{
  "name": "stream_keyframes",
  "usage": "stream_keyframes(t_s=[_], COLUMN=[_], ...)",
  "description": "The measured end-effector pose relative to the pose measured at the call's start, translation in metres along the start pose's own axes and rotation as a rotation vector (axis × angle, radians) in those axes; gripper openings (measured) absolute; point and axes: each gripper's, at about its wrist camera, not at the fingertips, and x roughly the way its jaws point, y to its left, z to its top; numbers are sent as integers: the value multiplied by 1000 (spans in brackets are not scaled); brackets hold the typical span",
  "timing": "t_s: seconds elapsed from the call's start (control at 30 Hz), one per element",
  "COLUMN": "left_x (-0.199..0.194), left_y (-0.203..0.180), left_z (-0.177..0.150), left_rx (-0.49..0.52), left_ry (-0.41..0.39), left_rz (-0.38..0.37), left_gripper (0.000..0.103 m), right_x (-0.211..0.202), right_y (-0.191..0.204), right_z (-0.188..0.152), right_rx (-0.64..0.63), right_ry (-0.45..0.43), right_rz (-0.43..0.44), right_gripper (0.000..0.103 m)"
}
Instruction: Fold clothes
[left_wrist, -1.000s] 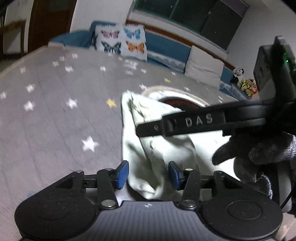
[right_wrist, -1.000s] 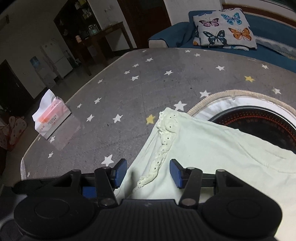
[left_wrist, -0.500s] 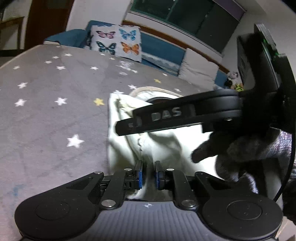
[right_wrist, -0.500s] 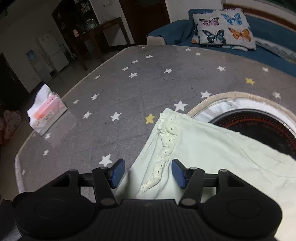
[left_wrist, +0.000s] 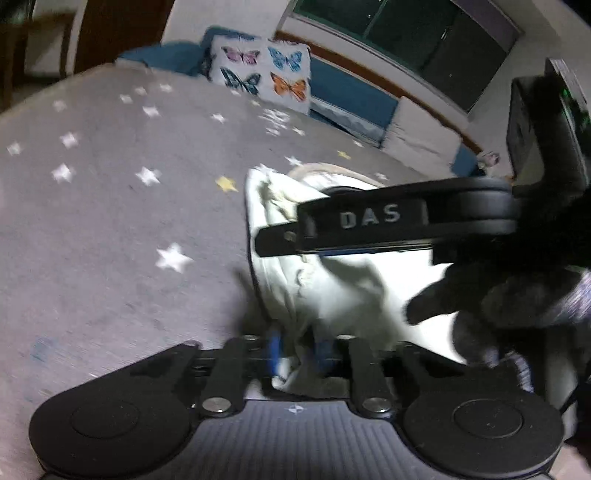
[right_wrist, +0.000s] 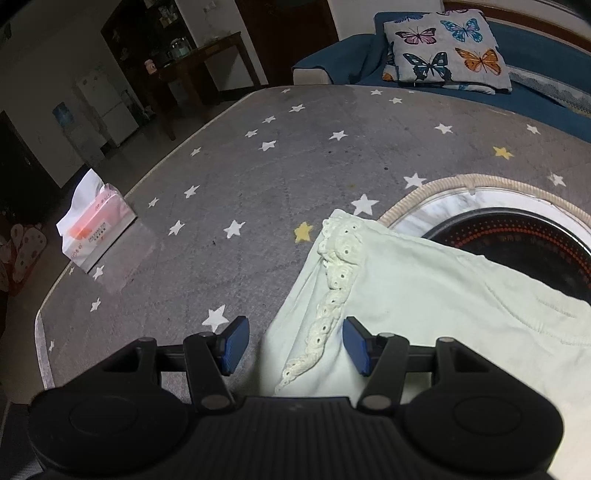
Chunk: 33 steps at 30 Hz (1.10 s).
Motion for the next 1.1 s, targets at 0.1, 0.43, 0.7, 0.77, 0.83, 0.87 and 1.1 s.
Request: stream_keyframes(t_s=[0.1,0.43,0.7,0.77,0.83,0.87,1.1], left_x=[-2,3,-8,-10,-12,-13,-15], left_y=[-8,-27,-36,-45,-55,-60,-94], left_z=[3,7,6,4,2,1,-5], left_rx=[14,62,141,171,200,214,302], left_ry=[-20,-29,-42,-52,-61,-65,-92], left_rz=[-34,-75,-145,-156,-166,-172,-199], left_gripper=[9,9,46,50,63,66,95], right_x=[1,10,-20,-37,-52,-64,-133], right_y=[2,5,-21,-33,-43,-50,-103], right_z=[1,0,-14,-19,-22,-25,-50], right_rx=[-12,-66,19,58,85,104,241], right_ry=[5,48,-43,-79,-108,-129,-237], right_rz=[-8,-112,-91,-74,-71,-65,-70], right_gripper=[57,32,12,12,12,12,11])
